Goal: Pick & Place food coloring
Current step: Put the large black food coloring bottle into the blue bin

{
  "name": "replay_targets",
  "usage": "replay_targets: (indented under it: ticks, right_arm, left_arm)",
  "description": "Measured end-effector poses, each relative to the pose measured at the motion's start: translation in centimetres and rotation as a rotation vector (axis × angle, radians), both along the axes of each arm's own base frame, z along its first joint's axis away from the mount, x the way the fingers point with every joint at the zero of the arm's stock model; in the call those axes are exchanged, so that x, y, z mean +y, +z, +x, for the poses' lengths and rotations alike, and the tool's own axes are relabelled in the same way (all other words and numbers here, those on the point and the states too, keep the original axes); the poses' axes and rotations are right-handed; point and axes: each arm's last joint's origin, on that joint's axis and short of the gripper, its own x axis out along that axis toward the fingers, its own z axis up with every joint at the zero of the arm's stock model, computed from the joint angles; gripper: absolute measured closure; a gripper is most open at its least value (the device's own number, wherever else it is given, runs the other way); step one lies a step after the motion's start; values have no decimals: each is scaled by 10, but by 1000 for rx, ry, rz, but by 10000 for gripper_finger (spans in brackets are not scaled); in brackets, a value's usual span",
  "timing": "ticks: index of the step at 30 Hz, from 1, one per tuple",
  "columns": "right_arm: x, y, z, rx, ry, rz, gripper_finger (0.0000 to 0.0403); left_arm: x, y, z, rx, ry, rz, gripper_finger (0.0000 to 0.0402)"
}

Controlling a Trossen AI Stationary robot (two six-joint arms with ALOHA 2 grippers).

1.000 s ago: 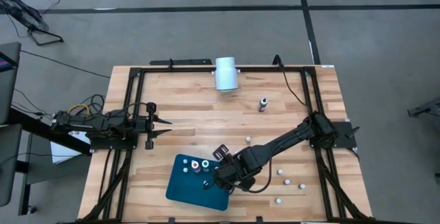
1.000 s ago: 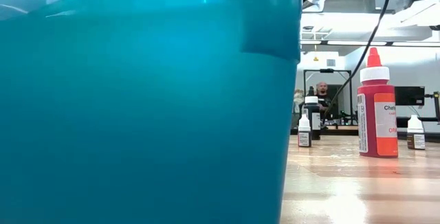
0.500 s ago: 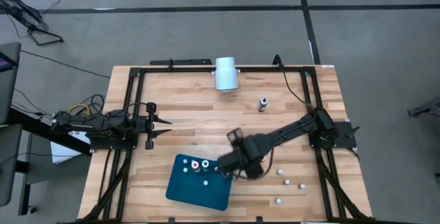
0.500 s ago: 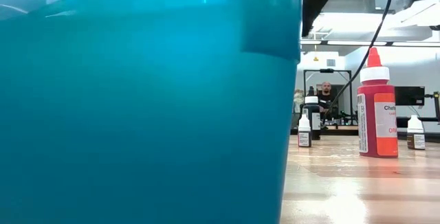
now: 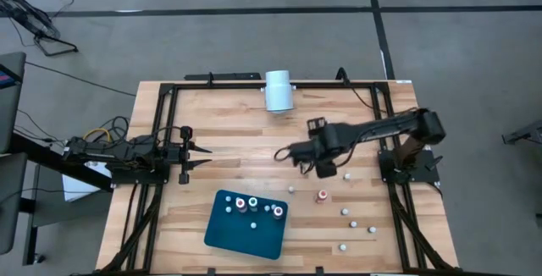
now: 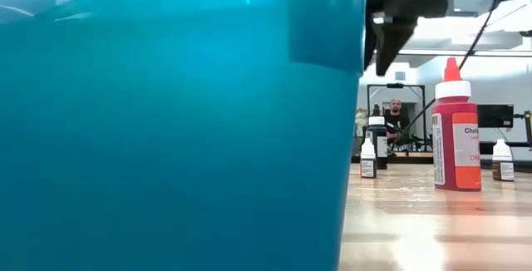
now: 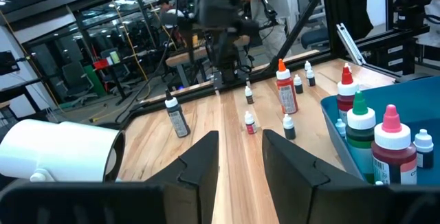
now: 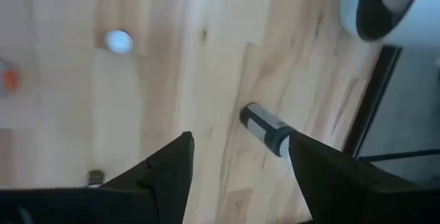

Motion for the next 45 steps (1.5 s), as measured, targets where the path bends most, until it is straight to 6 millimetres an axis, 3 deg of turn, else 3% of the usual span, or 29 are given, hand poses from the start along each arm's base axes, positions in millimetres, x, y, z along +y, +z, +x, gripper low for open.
replay_targets:
  ticks: [7, 20, 27, 38, 45]
  right_arm:
    - [-40, -13, -25, -59, 11, -3, 174]
    - [-100, -14, -31, -39, -21, 8, 174]
    - [-112, -15, -34, -62, -50, 103, 174]
    - [-136, -37, -26, -22, -120, 145, 174]
    - [-137, -39, -30, -20, -172, 199, 174]
  left_arm:
    - [0, 0, 0, 0, 0, 0, 297]
    - [0, 0, 0, 0, 0, 0, 297]
    - [0, 0, 0, 0, 0, 0, 297]
    - [0, 0, 0, 0, 0, 0, 297]
    - [0, 0, 0, 0, 0, 0, 297]
